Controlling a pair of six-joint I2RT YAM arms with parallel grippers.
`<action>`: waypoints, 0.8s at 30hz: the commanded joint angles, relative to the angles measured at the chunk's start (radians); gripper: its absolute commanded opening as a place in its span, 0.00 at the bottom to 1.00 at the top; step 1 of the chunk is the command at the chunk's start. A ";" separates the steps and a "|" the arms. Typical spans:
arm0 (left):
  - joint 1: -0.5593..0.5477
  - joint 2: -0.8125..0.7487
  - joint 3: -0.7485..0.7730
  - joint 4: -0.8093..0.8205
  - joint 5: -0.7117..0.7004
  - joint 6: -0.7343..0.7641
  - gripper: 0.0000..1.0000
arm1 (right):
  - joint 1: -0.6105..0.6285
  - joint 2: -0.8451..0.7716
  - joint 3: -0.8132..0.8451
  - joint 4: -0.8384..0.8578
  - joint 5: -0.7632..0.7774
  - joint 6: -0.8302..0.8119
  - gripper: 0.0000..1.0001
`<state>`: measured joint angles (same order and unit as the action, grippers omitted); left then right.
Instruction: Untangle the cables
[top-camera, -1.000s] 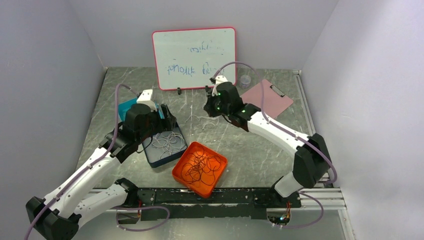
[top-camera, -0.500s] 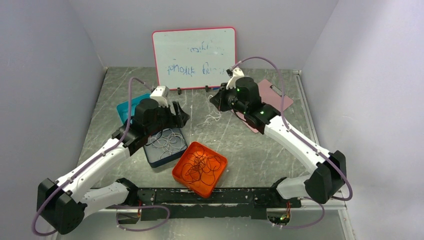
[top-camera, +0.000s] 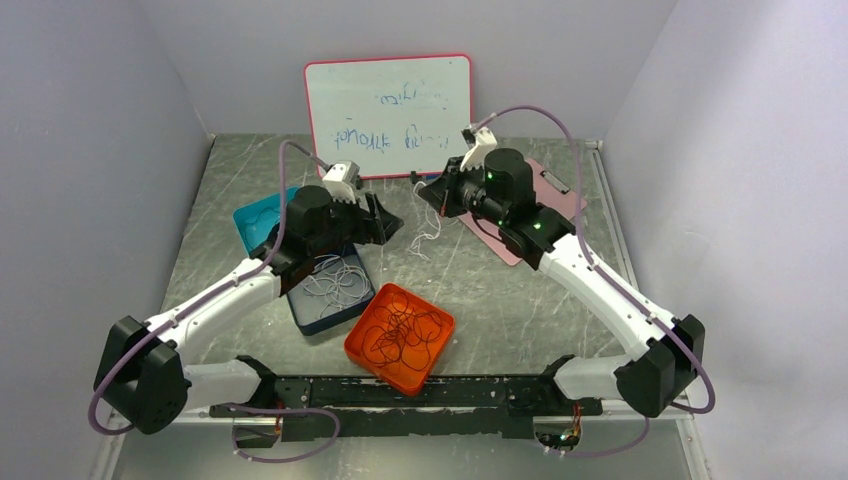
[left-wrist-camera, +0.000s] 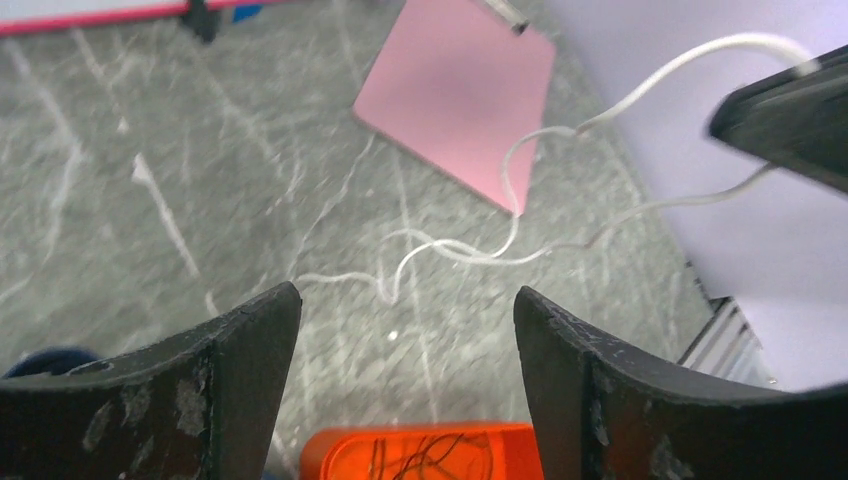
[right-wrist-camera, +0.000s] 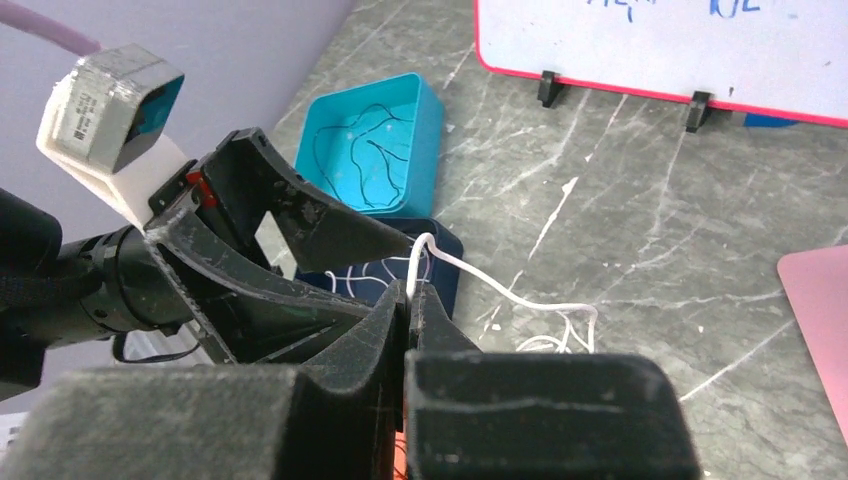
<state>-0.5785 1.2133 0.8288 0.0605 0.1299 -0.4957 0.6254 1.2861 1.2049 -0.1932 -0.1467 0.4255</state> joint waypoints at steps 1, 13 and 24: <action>0.005 0.000 -0.019 0.270 0.099 -0.029 0.83 | -0.009 -0.029 0.044 0.001 -0.052 0.016 0.00; 0.005 0.147 -0.063 0.617 0.231 -0.129 0.84 | -0.014 -0.076 0.082 0.011 -0.099 0.040 0.00; 0.000 0.247 -0.010 0.728 0.296 -0.180 0.86 | -0.014 -0.073 0.087 0.045 -0.145 0.065 0.00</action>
<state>-0.5785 1.4391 0.7753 0.6758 0.3714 -0.6498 0.6182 1.2236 1.2659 -0.1841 -0.2604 0.4755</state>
